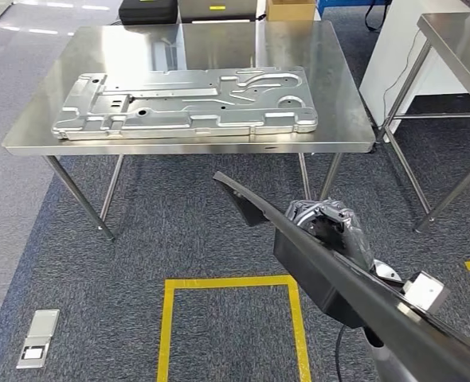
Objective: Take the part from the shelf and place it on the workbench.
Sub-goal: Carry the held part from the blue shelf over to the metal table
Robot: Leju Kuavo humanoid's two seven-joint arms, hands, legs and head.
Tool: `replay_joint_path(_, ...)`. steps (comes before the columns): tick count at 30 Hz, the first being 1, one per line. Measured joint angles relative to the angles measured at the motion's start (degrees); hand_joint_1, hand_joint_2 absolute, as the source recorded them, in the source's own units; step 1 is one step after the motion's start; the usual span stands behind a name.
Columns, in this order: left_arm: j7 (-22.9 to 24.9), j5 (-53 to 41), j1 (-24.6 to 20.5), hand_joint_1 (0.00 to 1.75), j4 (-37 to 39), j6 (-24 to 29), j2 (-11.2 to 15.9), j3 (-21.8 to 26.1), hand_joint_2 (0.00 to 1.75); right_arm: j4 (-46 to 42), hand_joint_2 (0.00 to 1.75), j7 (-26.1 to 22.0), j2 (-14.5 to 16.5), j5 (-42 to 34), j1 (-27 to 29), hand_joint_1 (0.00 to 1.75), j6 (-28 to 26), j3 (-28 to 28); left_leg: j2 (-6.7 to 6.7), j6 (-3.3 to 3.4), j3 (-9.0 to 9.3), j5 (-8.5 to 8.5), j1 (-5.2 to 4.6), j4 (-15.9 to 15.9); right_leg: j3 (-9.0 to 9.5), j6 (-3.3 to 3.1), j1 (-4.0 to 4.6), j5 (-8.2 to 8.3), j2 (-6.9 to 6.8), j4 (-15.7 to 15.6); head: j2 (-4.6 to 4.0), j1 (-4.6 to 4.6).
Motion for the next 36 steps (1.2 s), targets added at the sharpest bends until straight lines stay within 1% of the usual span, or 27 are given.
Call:
replay_joint_path(1,0.01,0.07,0.0,0.0,0.0,0.02,0.04,0.09,1.75,0.06,1.75,0.06,0.08,0.01,-0.07,1.75,-0.02,0.07,-0.02,0.39,0.79,0.7,-0.23,-1.98,0.22,0.23,-0.01,-0.22,0.02,-0.05,0.0,0.01)
replay_joint_path(3,0.08,0.14,-0.02,0.0,0.0,0.08,0.09,0.19,1.75,0.19,1.75,0.16,0.16,0.04,-0.19,1.75,-0.1,0.2,-0.04,0.91,1.31,0.08,-0.57,-3.38,0.13,0.84,-0.03,-0.43,0.03,-0.23,0.0,0.01)
replay_joint_path(5,0.16,0.17,-0.01,0.0,0.0,0.15,0.08,0.2,1.75,0.24,1.75,0.21,0.17,0.09,-0.27,1.75,-0.21,0.33,0.0,1.19,1.97,-0.37,-0.31,-4.62,0.23,1.43,0.04,-0.83,-0.08,-0.21,0.0,0.03)
replay_joint_path(6,0.2,0.19,0.01,0.0,0.0,0.16,0.07,0.22,1.75,0.26,1.75,0.22,0.17,0.11,-0.39,1.75,-0.25,0.4,0.03,1.3,2.38,-0.34,-0.1,-5.11,-0.04,1.64,0.07,-1.43,-0.11,0.67,0.0,0.05)
replay_joint_path(7,0.21,0.19,0.01,0.0,0.0,0.15,0.05,0.23,1.75,0.3,1.75,0.28,0.17,0.13,-0.5,1.75,-0.27,0.49,0.06,1.45,2.85,-0.33,0.1,-5.56,-0.91,1.78,0.09,-2.5,-0.1,2.68,0.0,0.07)
replay_joint_path(9,0.23,0.19,-0.02,0.0,0.0,0.07,-0.07,0.27,1.75,0.42,1.75,0.44,0.17,0.18,-0.58,1.75,-0.28,0.66,0.09,1.7,3.42,-0.63,0.17,-5.74,-4.8,1.97,0.02,-5.2,-0.09,9.62,0.0,0.11)
replay_joint_path(10,0.24,0.19,-0.02,0.0,0.0,0.03,-0.13,0.28,1.75,0.49,1.75,0.51,0.17,0.2,-0.52,1.75,-0.28,0.74,0.09,1.75,3.65,-0.86,0.17,-5.74,-6.91,2.11,0.01,-5.96,-0.09,12.84,0.0,0.13)
replay_joint_path(11,0.24,0.19,0.01,0.0,0.0,0.02,-0.19,0.29,1.75,0.57,1.75,0.55,0.17,0.22,-0.45,1.75,-0.28,0.82,0.08,1.73,3.95,-1.14,0.18,-5.73,-8.34,2.24,0.0,-5.72,-0.09,14.57,0.0,0.14)
replay_joint_path(12,0.24,0.19,0.05,0.0,0.0,0.01,-0.21,0.3,1.75,0.66,1.75,0.58,0.17,0.23,-0.43,1.75,-0.28,0.91,0.06,1.63,4.37,-1.46,0.21,-5.73,-8.71,2.37,-0.01,-4.27,-0.1,14.13,0.0,0.14)
replay_joint_path(13,0.23,0.19,0.09,0.0,0.0,-0.02,-0.22,0.31,1.75,0.73,1.75,0.61,0.17,0.23,-0.44,1.75,-0.28,1.01,0.04,1.44,4.92,-1.86,0.27,-5.73,-7.97,2.47,-0.03,-1.84,-0.12,11.48,0.0,0.14)
replay_joint_path(14,0.22,0.19,0.12,0.0,0.0,-0.06,-0.24,0.32,1.75,0.8,1.75,0.64,0.17,0.23,-0.47,1.75,-0.28,1.1,0.02,1.18,5.49,-2.31,0.32,-5.72,-6.61,2.49,-0.03,0.6,-0.18,7.88,0.0,0.14)
replay_joint_path(15,0.2,0.19,0.09,0.0,0.0,-0.1,-0.26,0.34,1.75,0.89,1.75,0.69,0.17,0.24,-0.51,1.75,-0.28,1.2,-0.01,0.83,5.91,-2.74,0.25,-5.64,-5.3,2.45,0.05,2.41,-0.23,4.52,0.0,0.15)
replay_joint_path(16,0.19,0.19,0.02,0.0,0.0,-0.13,-0.27,0.37,1.75,0.95,1.75,0.8,0.17,0.25,-0.56,1.75,-0.29,1.29,-0.03,0.51,6.11,-3.06,0.19,-5.57,-4.36,2.18,0.14,3.23,-0.24,2.11,0.0,0.16)
replay_joint_path(18,0.13,0.19,-0.12,0.0,0.0,-0.15,-0.32,0.42,1.75,1.04,1.75,1.02,0.17,0.27,-0.66,1.75,-0.34,1.38,-0.03,0.05,6.1,-3.36,0.03,-5.58,-3.91,1.47,0.36,2.82,-0.11,0.71,0.0,0.19)
replay_joint_path(20,0.09,0.19,-0.19,0.0,0.0,-0.19,-0.38,0.42,1.75,1.0,1.75,1.17,0.19,0.27,-0.73,1.75,-0.4,1.39,0.01,-0.28,6.27,-3.71,0.06,-5.59,-3.68,0.73,0.19,2.46,-0.01,0.44,0.0,0.2)
replay_joint_path(21,0.05,0.19,-0.22,0.0,0.0,-0.22,-0.39,0.42,1.75,0.96,1.75,1.22,0.2,0.27,-0.81,1.75,-0.43,1.39,0.02,-0.53,6.05,-4.28,0.09,-4.79,-3.46,0.37,0.04,2.31,-0.06,0.36,0.0,0.2)
replay_joint_path(22,0.03,0.19,-0.25,0.0,0.0,-0.26,-0.4,0.42,1.75,0.92,1.75,1.25,0.23,0.27,-0.94,1.75,-0.46,1.4,0.02,-0.84,5.17,-5.33,0.16,-2.84,-3.2,0.03,-0.11,2.17,-0.15,0.28,0.0,0.18)
replay_joint_path(23,0.01,0.19,-0.27,0.0,0.0,-0.29,-0.4,0.42,1.75,0.9,1.75,1.27,0.26,0.27,-1.05,1.75,-0.49,1.4,0.02,-1.13,3.54,-6.74,0.25,0.29,-2.98,-0.24,-0.15,1.97,-0.25,0.26,0.0,0.16)
replay_joint_path(25,0.0,0.19,-0.2,0.0,0.0,-0.33,-0.41,0.42,1.75,0.9,1.75,1.31,0.34,0.27,-1.19,1.75,-0.55,1.43,0.02,-1.5,-1.0,-9.2,0.43,7.91,-2.63,-0.51,-0.11,1.54,-0.3,0.26,0.0,0.16)
replay_joint_path(26,0.01,0.19,-0.12,0.0,0.0,-0.33,-0.42,0.43,1.75,0.9,1.75,1.32,0.37,0.27,-1.19,1.75,-0.56,1.45,0.02,-1.53,-2.73,-9.29,0.45,10.25,-2.37,-0.53,-0.08,1.28,-0.24,0.26,0.0,0.16)
replay_joint_path(27,0.01,0.19,-0.04,0.0,0.0,-0.33,-0.43,0.43,1.75,0.9,1.75,1.33,0.39,0.27,-1.19,1.75,-0.57,1.46,0.02,-1.43,-3.53,-8.18,0.44,10.56,-1.97,-0.51,-0.05,0.97,-0.15,0.26,0.0,0.16)
replay_joint_path(28,0.01,0.19,0.01,0.0,0.0,-0.34,-0.43,0.43,1.75,0.9,1.75,1.33,0.4,0.27,-1.21,1.75,-0.58,1.48,0.02,-1.17,-3.23,-5.93,0.4,8.57,-1.41,-0.46,0.0,0.61,-0.06,0.26,0.0,0.16)
replay_joint_path(30,-0.03,0.18,0.03,0.0,0.0,-0.34,-0.4,0.44,1.75,0.92,1.75,1.34,0.46,0.27,-1.28,1.75,-0.6,1.49,-0.06,-0.17,-1.07,-0.9,0.08,1.8,-0.31,-0.29,0.03,-0.16,0.02,0.18,0.0,0.17)
replay_joint_path(31,-0.07,0.18,0.03,0.0,0.0,-0.33,-0.37,0.45,1.75,0.95,1.75,1.37,0.48,0.28,-1.31,1.75,-0.62,1.5,-0.1,0.36,-0.11,0.57,-0.22,-0.86,-0.02,-0.09,-0.01,-0.43,0.1,0.13,0.0,0.17)
replay_joint_path(32,-0.1,0.17,0.05,0.0,0.0,-0.33,-0.34,0.46,1.75,0.98,1.75,1.4,0.51,0.28,-1.32,1.75,-0.65,1.51,-0.15,0.83,0.37,0.99,-0.55,-2.25,0.03,0.18,-0.12,-0.58,0.12,0.06,0.0,0.17)
replay_joint_path(34,-0.17,0.16,0.08,0.0,0.0,-0.32,-0.32,0.46,1.75,1.01,1.75,1.45,0.55,0.28,-1.32,1.75,-0.71,1.53,-0.16,1.46,0.76,0.39,-0.96,-3.31,-0.06,0.84,-0.26,-0.65,0.16,-0.23,0.0,0.17)
replay_joint_path(36,-0.3,0.14,0.02,0.0,0.0,-0.29,-0.33,0.46,1.75,0.95,1.75,1.45,0.54,0.26,-1.34,1.75,-0.76,1.52,-0.05,1.76,1.62,-0.02,-0.59,-4.81,-0.04,1.41,-0.24,-1.05,0.02,-0.09,0.0,0.2)
